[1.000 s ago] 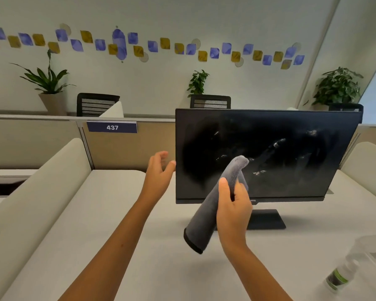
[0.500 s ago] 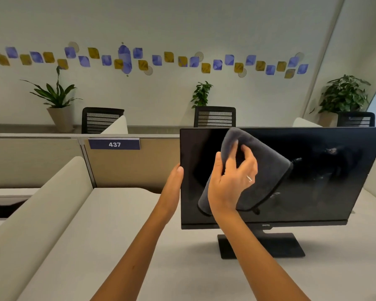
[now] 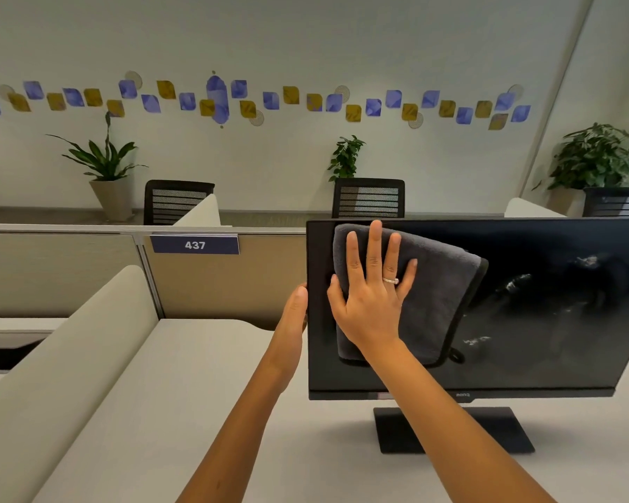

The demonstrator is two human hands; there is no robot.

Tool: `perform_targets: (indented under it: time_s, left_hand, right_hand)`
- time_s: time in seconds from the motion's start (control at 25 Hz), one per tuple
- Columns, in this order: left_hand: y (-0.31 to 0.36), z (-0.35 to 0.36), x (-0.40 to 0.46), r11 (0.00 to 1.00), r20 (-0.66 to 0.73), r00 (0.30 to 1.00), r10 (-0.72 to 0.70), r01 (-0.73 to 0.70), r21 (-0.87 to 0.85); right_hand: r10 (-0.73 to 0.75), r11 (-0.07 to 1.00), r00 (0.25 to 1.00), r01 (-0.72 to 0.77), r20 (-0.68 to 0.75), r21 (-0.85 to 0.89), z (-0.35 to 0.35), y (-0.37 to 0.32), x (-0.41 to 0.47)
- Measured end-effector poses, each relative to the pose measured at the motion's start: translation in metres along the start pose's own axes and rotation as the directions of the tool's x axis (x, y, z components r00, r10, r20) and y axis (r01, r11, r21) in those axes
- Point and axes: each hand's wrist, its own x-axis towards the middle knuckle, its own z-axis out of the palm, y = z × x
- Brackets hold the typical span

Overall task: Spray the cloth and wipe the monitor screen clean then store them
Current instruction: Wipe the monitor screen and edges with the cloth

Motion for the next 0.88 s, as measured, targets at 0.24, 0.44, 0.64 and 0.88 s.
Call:
perform_targets:
  time_s: [0.24,0.44,0.64,0.88]
  left_hand:
    - [-0.002,0.0,0.004,1.0,-0.056,0.998,-0.016,0.015,-0.017]
    - [-0.002,0.003,0.007,0.999,-0.063,0.997,-0.04,0.041,0.003]
    - [-0.002,0.002,0.006,0.999,-0.064,0.997,-0.041,0.04,-0.021]
    - [-0.001,0.0,0.007,0.998,-0.045,0.997,-0.06,0.058,-0.038]
  right_hand:
    - [-0.11,0.993,0.988,0.113,0.109,-0.023,0.017,0.005,-0.068]
    - [-0.117,0.992,0.982,0.123,0.146,-0.038,0.016,0.009,-0.093]
    - [-0.08,0.997,0.993,0.079,0.085,0.007,0.004,-0.009,-0.048]
    - [-0.109,0.991,0.994,0.107,0.015,0.076,-0.01,-0.034,0.02]
